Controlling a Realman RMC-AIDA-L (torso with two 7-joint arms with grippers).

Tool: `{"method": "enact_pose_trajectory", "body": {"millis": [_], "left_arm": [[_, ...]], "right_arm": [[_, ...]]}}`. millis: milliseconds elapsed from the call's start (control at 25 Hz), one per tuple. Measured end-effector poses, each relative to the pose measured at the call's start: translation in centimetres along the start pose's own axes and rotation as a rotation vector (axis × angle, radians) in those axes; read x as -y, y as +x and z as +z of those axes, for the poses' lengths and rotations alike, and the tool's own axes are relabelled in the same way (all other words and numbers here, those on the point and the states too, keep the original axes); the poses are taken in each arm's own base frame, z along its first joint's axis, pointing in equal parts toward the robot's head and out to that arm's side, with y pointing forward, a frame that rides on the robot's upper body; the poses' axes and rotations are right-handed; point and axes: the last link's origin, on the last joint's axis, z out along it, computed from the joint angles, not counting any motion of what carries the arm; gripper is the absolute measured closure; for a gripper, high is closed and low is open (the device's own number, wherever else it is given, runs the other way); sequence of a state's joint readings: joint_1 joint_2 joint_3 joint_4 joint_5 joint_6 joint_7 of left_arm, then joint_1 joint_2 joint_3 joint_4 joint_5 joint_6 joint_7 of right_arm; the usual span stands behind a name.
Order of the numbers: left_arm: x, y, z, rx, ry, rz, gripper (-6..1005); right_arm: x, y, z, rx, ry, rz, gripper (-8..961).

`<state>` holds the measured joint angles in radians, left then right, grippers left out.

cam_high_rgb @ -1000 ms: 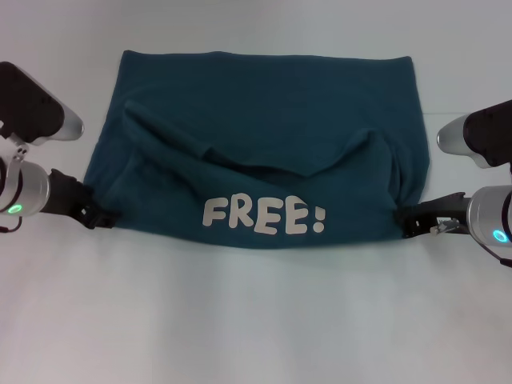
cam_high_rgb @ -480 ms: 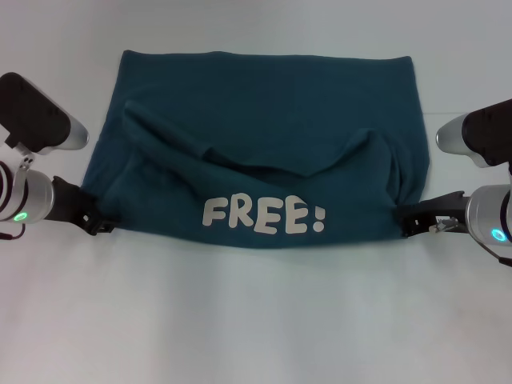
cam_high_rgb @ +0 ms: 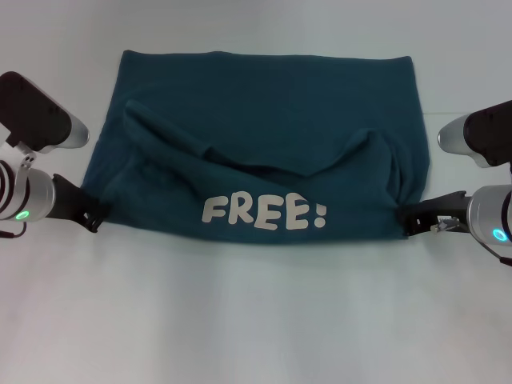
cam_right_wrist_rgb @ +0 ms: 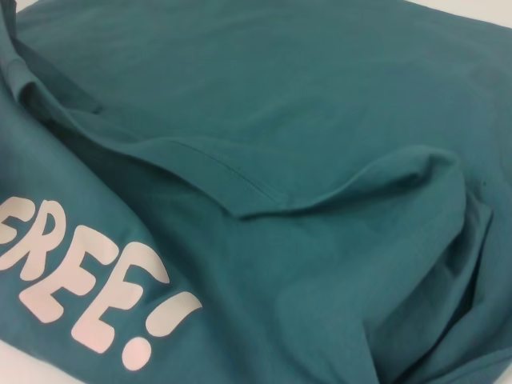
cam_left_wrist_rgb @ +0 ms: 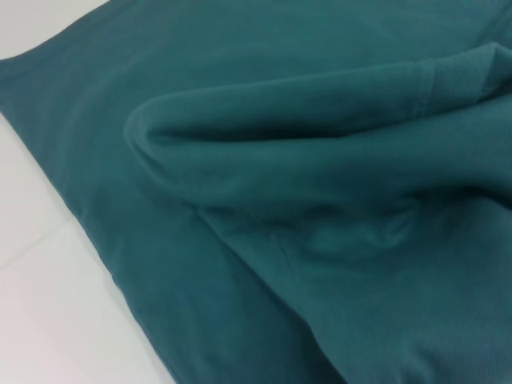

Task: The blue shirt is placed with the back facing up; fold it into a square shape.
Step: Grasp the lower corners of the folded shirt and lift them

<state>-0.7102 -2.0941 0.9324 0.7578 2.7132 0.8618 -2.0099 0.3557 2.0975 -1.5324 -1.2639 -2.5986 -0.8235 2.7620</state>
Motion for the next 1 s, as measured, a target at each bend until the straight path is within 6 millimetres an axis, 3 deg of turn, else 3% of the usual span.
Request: {"method": "enact_pose_trajectory", "body": {"millis": [200,440,1000], "left_arm": [[-0.1,0.2,0.1,-0.004,0.006,0.015,834],[-0.6,0.0,0.3,-0.002,-0.003,0.052,919],[-1.9,-1.8,-1.7,0.038,-0.086,0.065,950]], "right_arm": [[0.0,-0.1,0.0,0.002,0.0,-0.003,931],[0.0,-0.2,0.0,0.003,0.0,-0.004,932],[-1.1,1.3,-0.5,-0.008,-0.017,-0.03,932]]}}
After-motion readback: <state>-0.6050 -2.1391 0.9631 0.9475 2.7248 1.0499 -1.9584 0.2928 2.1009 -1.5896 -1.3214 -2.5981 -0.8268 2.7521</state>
